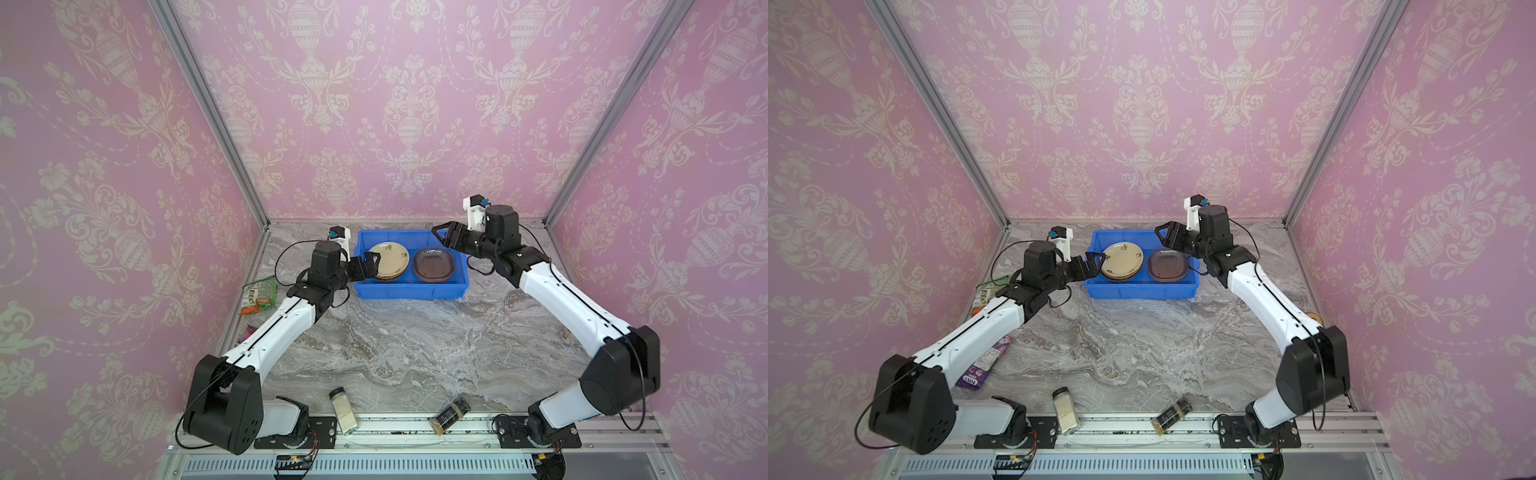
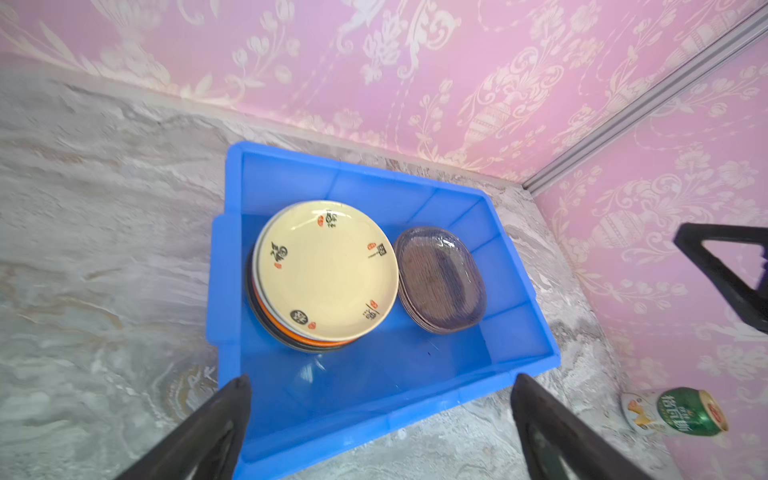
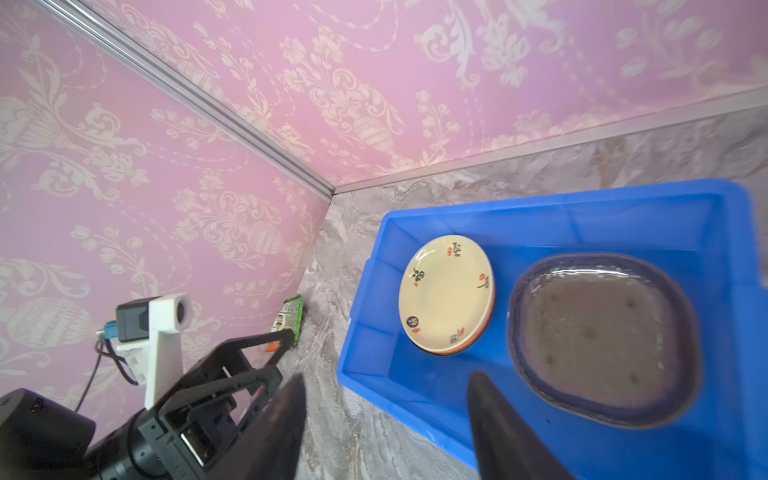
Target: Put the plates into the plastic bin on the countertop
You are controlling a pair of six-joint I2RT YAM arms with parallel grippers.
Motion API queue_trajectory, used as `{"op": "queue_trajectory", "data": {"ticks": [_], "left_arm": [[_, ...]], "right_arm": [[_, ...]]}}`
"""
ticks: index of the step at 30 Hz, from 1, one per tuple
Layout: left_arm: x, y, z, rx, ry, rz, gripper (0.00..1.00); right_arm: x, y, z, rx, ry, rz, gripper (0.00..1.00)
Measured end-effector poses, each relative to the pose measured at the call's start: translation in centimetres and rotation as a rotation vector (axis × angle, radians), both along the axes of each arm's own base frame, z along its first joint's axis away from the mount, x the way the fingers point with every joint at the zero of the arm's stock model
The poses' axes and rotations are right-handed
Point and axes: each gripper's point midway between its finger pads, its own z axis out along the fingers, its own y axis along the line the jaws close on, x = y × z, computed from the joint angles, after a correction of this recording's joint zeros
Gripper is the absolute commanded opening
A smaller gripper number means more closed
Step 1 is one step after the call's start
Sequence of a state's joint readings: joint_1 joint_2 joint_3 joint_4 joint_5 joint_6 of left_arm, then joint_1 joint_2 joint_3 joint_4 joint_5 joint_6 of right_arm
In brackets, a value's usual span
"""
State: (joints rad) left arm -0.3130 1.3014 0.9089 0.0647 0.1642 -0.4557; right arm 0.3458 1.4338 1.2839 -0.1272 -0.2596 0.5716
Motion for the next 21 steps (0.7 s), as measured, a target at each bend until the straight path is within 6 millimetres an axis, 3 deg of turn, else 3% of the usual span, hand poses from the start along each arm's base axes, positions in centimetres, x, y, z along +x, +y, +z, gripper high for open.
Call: {"op": "queue_trajectory", "data": {"ticks": [3,6,9,12,16,21], "left_arm": [[-1.1,1.7,0.7,0.046,-0.123,0.061,0.99],[-2.6,3.2,-1.0,0.12,-0.207,0.093,0.99],[-3.3,4.7,-3.4,0.239,-0.213,0.134,0.99],[-3.3,7.0,-3.8,0.357,-0.253,0.227,0.99],[-3.3,10.5,-5.4,0.495,-0.291,0.377,0.99],[-3.4,15.8,-10.9,0.652,-0.167,0.518,0.99]], "right_arm": [[-3.1,-3.5,-0.2,-0.105,-0.052,-0.098,1.0],[-5.4,-6.7,-2.4,-0.216,-0.04,-0.192,1.0],[-6.4,-9.5,-4.5,-0.327,-0.015,-0.284,1.0],[-6.6,-11.8,-6.3,-0.415,0.009,-0.384,1.0],[-6.8,-13.7,-8.7,-0.493,0.032,-0.458,1.0],[-6.7,-14.3,-10.2,-0.525,0.032,-0.48,1.0]]}}
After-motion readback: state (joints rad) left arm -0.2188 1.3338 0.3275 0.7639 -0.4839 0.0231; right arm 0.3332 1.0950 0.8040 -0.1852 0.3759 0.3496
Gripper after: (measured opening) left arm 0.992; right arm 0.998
